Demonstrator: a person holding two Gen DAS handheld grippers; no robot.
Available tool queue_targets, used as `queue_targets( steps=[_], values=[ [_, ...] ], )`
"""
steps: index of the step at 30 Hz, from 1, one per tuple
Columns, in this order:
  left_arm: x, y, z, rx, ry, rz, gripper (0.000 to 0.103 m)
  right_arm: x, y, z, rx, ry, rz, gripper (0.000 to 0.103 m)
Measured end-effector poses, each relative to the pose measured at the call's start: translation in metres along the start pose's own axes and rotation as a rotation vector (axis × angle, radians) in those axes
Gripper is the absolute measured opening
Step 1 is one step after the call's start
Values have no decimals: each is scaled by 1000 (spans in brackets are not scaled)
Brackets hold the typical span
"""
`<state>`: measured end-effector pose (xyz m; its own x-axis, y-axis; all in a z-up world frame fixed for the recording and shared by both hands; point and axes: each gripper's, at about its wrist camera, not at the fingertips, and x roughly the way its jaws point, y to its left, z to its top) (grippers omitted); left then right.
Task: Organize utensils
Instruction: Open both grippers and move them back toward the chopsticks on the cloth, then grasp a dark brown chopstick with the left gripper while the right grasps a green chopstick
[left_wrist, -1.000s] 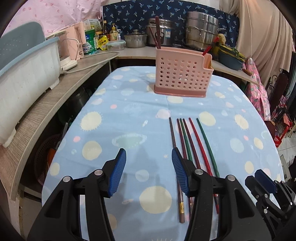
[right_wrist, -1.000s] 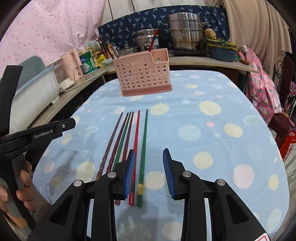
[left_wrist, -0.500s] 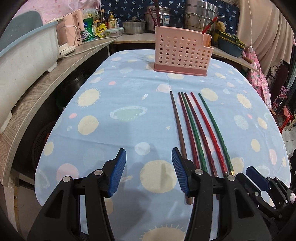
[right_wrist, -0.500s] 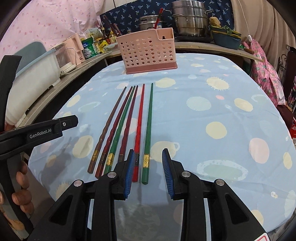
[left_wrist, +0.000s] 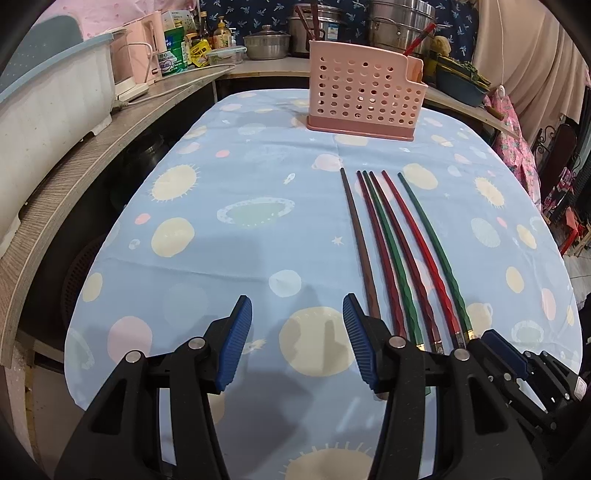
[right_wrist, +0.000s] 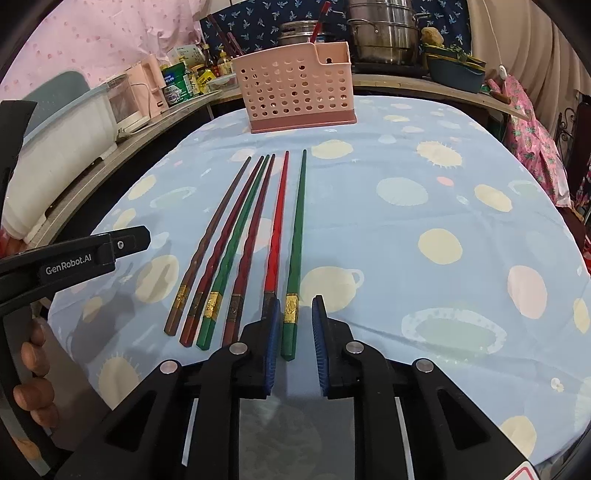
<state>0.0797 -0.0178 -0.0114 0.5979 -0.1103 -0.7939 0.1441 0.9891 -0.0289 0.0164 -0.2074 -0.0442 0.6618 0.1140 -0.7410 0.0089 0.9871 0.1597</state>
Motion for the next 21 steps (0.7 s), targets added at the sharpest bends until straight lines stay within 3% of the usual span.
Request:
queue_targets(
  steps=[9,12,21],
  values=[
    [0,-4,-2,6,6,-13,51,2,-2,-2,-7,1,-16,7],
    [-2,-7,-4,13,5,-20,57,2,-5,-2,-3,-2,-19,7],
    [-1,-19,-14,32,31,-55,58,1,-7,-4,4,-4,-18,7]
  ],
)
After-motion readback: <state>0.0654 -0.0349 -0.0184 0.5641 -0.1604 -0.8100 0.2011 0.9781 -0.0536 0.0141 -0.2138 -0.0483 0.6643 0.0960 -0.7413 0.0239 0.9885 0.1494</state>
